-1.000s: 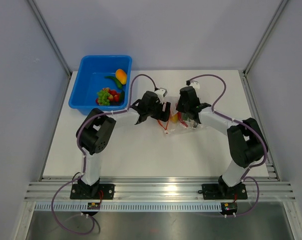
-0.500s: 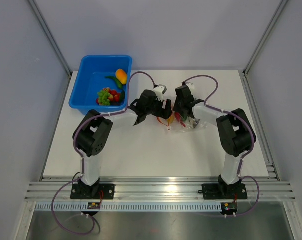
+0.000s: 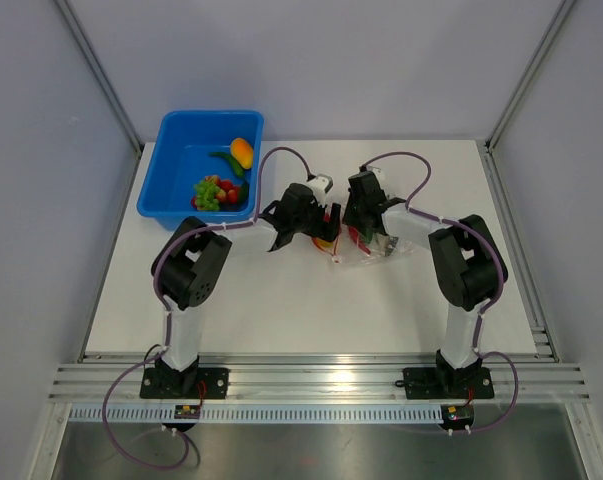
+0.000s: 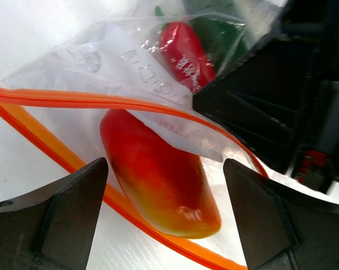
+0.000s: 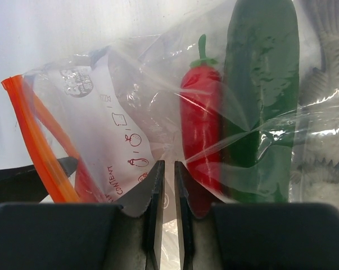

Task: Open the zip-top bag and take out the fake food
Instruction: Pick up the fake fruit from the zipper food storage bag.

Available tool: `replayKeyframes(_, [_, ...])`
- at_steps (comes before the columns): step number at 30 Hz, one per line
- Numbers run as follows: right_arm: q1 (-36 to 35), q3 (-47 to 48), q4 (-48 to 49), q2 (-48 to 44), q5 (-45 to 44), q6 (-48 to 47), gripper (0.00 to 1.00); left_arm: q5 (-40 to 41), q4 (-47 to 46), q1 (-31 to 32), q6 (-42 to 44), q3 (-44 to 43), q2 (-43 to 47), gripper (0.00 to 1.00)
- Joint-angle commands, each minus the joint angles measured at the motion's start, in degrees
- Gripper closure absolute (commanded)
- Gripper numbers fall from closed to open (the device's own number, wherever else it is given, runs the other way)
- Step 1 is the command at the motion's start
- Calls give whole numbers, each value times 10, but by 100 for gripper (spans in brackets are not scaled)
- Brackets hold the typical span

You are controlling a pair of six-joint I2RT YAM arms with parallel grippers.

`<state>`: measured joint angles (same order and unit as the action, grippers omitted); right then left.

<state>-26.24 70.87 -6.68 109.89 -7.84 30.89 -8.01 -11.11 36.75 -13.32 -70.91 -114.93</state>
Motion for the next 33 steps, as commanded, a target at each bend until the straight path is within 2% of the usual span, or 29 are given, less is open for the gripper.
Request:
replayKeyframes(1, [4,-1,14,-12,11,3,81,46,-2,0,8,-30,-12,13])
replayKeyframes(5, [5,-4,18,-14,17,4,82,40,12,0,10,-43,-22,16])
replayKeyframes(12, [5,-3,16,-14,25,2,83,38,34,0,19,-59,-33,29])
replayKeyframes(13, [4,-5,16,-14,24,2,83,39,37,0,21,-61,-33,34])
replayKeyframes(19, [5,-14,15,-24,11,0,83,41,50,0,29,-66,-30,48])
replayKeyframes(23, [5,-28,18,-35,1,0,84,42,60,0,38,-69,-28,63])
replayKeyframes(27, [8,-49,25,-52,-10,0,84,46,79,1,45,-77,-15,66])
replayKeyframes(33, [13,-85,47,-85,-26,6,84,98,109,2,69,-86,-2,65])
